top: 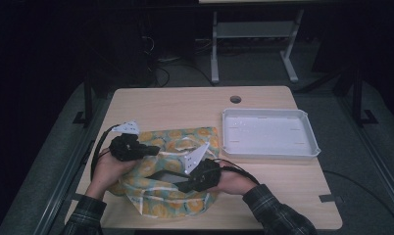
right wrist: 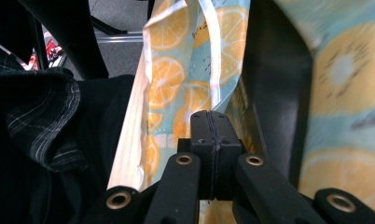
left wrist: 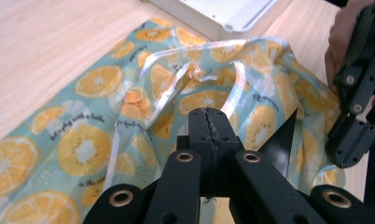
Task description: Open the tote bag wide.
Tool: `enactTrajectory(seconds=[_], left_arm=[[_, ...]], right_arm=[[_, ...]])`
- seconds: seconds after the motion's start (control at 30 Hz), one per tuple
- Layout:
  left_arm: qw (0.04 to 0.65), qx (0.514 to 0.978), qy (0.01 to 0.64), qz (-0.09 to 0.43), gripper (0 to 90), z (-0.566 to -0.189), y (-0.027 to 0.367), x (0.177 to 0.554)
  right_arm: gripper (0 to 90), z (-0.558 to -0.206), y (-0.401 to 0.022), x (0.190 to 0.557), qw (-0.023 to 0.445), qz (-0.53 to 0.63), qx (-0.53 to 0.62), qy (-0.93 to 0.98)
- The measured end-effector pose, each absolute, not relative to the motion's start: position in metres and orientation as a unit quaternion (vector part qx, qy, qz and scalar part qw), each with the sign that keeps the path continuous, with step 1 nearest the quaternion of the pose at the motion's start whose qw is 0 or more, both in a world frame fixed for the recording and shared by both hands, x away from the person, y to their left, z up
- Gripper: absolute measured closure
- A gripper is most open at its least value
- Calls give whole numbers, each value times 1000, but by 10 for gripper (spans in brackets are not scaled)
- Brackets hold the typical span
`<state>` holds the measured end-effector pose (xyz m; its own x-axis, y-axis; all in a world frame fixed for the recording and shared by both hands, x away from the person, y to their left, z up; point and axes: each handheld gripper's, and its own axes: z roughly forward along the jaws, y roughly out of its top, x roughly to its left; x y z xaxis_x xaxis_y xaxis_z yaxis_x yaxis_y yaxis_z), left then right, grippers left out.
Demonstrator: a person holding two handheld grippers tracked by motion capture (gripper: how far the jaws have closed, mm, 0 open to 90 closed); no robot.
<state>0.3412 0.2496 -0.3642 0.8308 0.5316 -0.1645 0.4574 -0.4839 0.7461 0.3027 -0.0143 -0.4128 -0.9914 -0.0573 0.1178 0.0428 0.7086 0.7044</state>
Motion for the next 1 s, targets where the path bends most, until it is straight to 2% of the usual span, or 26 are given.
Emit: enactTrajectory(seconds=[0.3, 1.0], left_arm=[[425, 853, 297, 64, 900, -360, 257, 348], [398, 837, 360, 109, 900, -387, 285, 377]], right_arm=[[890, -419, -20, 295, 70, -366, 5, -928], [890, -446, -45, 286, 83, -314, -13, -946]])
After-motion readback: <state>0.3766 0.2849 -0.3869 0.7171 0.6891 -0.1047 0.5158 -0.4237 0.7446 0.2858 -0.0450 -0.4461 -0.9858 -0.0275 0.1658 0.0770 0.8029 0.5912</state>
